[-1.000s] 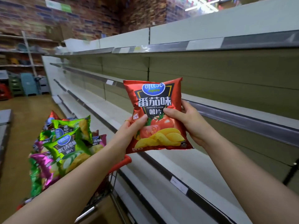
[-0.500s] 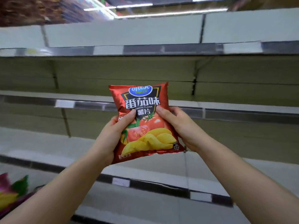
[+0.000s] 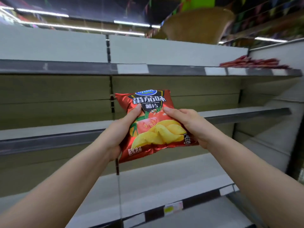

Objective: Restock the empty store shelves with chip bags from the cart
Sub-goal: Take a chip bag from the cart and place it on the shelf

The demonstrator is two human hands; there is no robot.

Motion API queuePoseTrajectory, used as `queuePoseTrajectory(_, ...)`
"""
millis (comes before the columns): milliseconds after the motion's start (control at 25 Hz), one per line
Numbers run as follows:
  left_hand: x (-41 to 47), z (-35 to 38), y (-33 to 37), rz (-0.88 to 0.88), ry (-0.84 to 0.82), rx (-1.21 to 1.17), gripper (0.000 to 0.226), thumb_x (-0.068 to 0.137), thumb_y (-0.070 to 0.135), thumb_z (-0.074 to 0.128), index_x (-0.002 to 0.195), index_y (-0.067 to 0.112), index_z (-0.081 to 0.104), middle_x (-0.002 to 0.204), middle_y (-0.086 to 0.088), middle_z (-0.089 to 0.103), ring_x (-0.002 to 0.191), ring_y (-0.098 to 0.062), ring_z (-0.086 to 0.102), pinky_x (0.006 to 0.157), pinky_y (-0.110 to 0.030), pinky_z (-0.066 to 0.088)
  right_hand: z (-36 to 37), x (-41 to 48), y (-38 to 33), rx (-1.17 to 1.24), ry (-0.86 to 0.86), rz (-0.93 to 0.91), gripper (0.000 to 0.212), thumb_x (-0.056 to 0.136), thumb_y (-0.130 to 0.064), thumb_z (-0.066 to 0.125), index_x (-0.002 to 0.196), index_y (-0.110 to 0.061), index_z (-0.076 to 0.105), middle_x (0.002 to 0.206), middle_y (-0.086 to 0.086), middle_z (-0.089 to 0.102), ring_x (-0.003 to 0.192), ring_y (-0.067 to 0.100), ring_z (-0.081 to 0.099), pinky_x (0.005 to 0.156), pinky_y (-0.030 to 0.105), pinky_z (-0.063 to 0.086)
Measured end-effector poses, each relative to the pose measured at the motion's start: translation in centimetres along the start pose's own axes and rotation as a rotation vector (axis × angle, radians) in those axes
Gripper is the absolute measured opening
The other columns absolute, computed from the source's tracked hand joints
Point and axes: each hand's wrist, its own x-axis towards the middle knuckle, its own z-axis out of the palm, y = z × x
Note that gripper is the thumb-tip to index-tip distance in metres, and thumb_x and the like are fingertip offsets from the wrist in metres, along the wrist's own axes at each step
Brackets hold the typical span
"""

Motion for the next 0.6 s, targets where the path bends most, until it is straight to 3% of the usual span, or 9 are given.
queuePoseTrajectory(240,8.6,9.5,-1.0,-0.012,-0.051,0.062,0.048,0.082,0.051,0.058,0.108,0.012,0.067,0.099,-0.012,0.073,0.089,-0.029,0.070,0.082,-0.038,0.055,-11.6,3.6,1.5,0.019,0.071,0.001,0.039,0.083,-0.037,0.064,0.099,-0.001,0.069,0.092,0.013,0.073,0.076,0.022,0.068,0.076,0.032,0.056)
queuePoseTrajectory(400,14.5,15.8,-1.5,-0.033,-0.108,0.037,0.044,0.083,0.050,0.058,0.101,0.011,0.069,0.094,-0.013,0.074,0.072,-0.026,0.072,0.063,-0.033,0.059,-19.4,7.0,2.4,-0.012,0.089,-0.006,0.037,0.083,-0.038,0.064,0.094,-0.004,0.071,0.089,0.011,0.073,0.075,0.020,0.069,0.075,0.031,0.056)
queuePoseTrajectory(600,22.1,22.9,-2.3,-0.047,-0.142,0.085,0.047,0.080,0.052,0.059,0.104,0.012,0.068,0.096,-0.013,0.074,0.074,-0.026,0.071,0.072,-0.034,0.057,-28.5,10.8,3.7,-0.030,0.128,0.022,0.038,0.081,-0.043,0.065,0.090,-0.006,0.072,0.088,0.013,0.074,0.078,0.025,0.070,0.077,0.034,0.056)
